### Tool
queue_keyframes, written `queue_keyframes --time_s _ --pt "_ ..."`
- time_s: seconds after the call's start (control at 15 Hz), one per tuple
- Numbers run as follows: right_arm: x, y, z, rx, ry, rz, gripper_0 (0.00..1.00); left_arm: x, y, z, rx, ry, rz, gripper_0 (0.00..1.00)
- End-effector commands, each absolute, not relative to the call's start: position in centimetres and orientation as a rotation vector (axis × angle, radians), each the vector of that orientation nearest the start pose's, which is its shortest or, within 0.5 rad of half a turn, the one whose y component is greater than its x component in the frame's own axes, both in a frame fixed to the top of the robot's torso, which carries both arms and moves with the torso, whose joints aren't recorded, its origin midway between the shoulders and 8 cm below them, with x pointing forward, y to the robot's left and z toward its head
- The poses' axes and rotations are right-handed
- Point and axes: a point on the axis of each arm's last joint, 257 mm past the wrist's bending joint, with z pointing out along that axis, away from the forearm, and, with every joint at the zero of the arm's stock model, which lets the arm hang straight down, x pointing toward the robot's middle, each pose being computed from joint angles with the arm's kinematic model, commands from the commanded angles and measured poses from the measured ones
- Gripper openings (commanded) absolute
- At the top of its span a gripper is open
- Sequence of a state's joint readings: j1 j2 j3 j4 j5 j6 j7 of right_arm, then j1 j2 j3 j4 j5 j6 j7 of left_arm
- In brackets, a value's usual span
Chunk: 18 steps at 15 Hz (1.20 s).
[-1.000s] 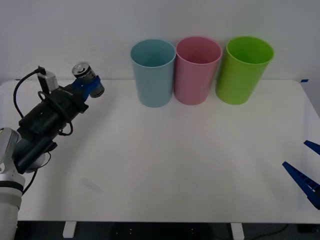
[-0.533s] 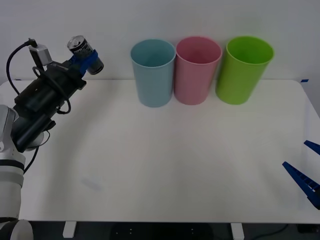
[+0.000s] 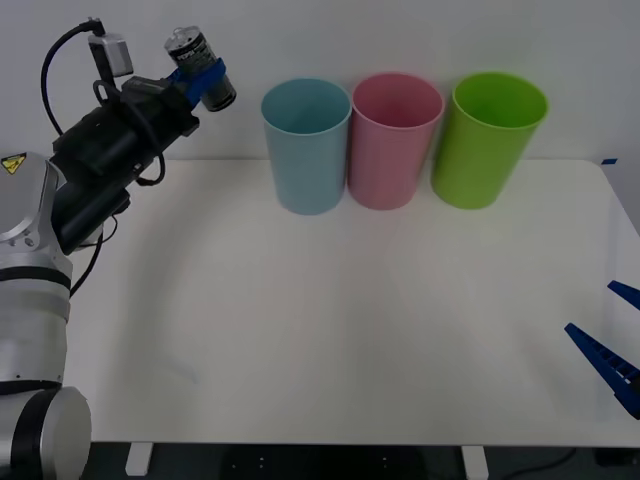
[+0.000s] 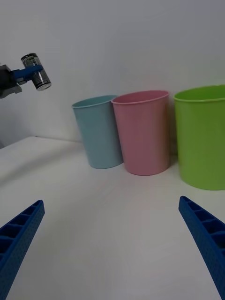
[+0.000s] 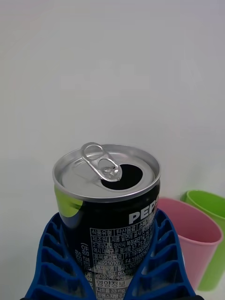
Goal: Grasp the object on the table and drop it into the matching bin: aluminum can to the light blue bin, PET bottle to the pink bin.
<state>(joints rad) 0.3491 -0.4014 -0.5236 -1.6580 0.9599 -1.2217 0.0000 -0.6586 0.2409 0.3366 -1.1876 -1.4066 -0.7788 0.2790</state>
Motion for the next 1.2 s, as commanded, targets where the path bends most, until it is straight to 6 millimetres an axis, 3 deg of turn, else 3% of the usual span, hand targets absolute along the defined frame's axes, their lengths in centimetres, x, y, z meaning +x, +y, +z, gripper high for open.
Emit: queue_keyframes --time_s 0.07,0.6,0.8,1.2 --pt "34.2 -33.0 -16.9 -0.465 1.441 0.567 1.00 65.9 14.7 0.1 0.361 1.307 -0.640 0.00" --pt "34.2 -33.0 -16.9 -0.465 1.441 0.567 1.00 71.8 9.1 -0.1 0.435 1.408 -0.531 0.00" --pt "34.2 -33.0 -16.9 -0.465 1.441 0.567 1.00 72.5 7.3 0.6 0.433 1.418 -0.508 0.00" --pt "34.2 -33.0 -16.9 -0.465 1.441 0.567 1.00 72.9 6.6 0.7 0.438 1.424 -0.468 0.00"
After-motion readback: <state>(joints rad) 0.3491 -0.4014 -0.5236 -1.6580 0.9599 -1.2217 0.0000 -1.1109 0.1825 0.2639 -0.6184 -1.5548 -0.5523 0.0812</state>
